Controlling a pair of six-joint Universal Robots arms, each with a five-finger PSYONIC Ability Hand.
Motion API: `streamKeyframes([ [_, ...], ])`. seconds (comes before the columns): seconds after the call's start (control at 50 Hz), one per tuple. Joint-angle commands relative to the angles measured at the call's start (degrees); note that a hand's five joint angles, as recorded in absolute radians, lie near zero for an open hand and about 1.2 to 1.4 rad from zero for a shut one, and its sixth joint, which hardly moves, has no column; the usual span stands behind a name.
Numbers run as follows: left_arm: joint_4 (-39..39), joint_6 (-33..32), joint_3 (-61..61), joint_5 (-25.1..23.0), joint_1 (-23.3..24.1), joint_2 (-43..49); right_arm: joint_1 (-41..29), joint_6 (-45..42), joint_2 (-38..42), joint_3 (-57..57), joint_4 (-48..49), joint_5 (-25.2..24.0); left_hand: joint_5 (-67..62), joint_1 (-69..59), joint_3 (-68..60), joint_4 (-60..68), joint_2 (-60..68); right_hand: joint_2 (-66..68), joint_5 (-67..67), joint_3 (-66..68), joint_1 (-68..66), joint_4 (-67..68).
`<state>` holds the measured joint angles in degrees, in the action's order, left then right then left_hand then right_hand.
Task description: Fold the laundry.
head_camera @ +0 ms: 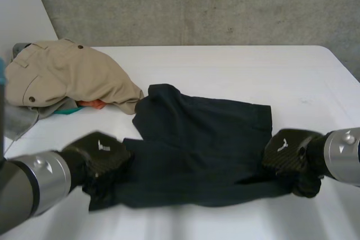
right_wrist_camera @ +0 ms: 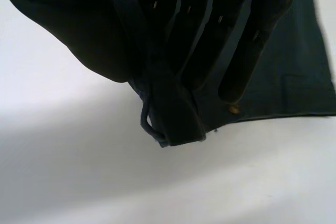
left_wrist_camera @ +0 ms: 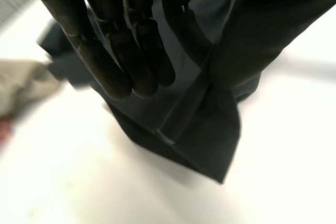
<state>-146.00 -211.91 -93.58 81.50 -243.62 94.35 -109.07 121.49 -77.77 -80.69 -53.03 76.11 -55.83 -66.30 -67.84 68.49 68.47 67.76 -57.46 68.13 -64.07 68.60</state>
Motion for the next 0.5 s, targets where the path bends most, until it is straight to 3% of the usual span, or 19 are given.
streamKeyframes([
  [0.02,-4.64,-1.66,4.89,2.17,-1.50,8.91,-1.67,-1.53,7.62,1.06,0.99,1.50,-14.17,-13.70,-12.16,11.51,11.53,12.24,-12.54,11.87,-15.93,11.40],
  [0.18,-6.67,-1.31,30.18,3.05,-0.19,19.73,-5.27,4.88,16.86,16.51,11.71,6.07,-14.17,-13.70,-12.16,11.51,11.53,12.24,-12.54,11.87,-15.93,11.40],
  [0.24,-8.68,-1.22,45.03,4.36,-0.19,22.80,-5.98,10.59,17.92,27.49,20.39,8.53,-14.17,-13.70,-12.16,11.51,11.53,12.24,-12.54,11.87,-15.93,11.40],
  [0.32,-20.07,1.05,67.43,8.66,-2.02,24.83,-6.33,20.25,16.69,39.19,41.62,10.64,-14.17,-13.70,-12.16,11.51,11.53,12.24,-12.54,11.87,-15.93,11.40],
  [0.42,-34.15,8.34,71.09,8.50,-3.09,23.08,-6.94,23.79,14.14,39.12,62.56,10.29,-14.17,-13.70,-12.16,11.51,11.53,12.24,-12.54,11.87,-15.93,11.40],
  [0.5,-36.73,10.03,67.58,7.62,-3.26,21.15,-7.21,23.88,14.05,39.03,65.95,8.98,-14.17,-13.70,-12.16,11.51,11.53,12.24,-12.54,11.87,-15.93,11.40],
])
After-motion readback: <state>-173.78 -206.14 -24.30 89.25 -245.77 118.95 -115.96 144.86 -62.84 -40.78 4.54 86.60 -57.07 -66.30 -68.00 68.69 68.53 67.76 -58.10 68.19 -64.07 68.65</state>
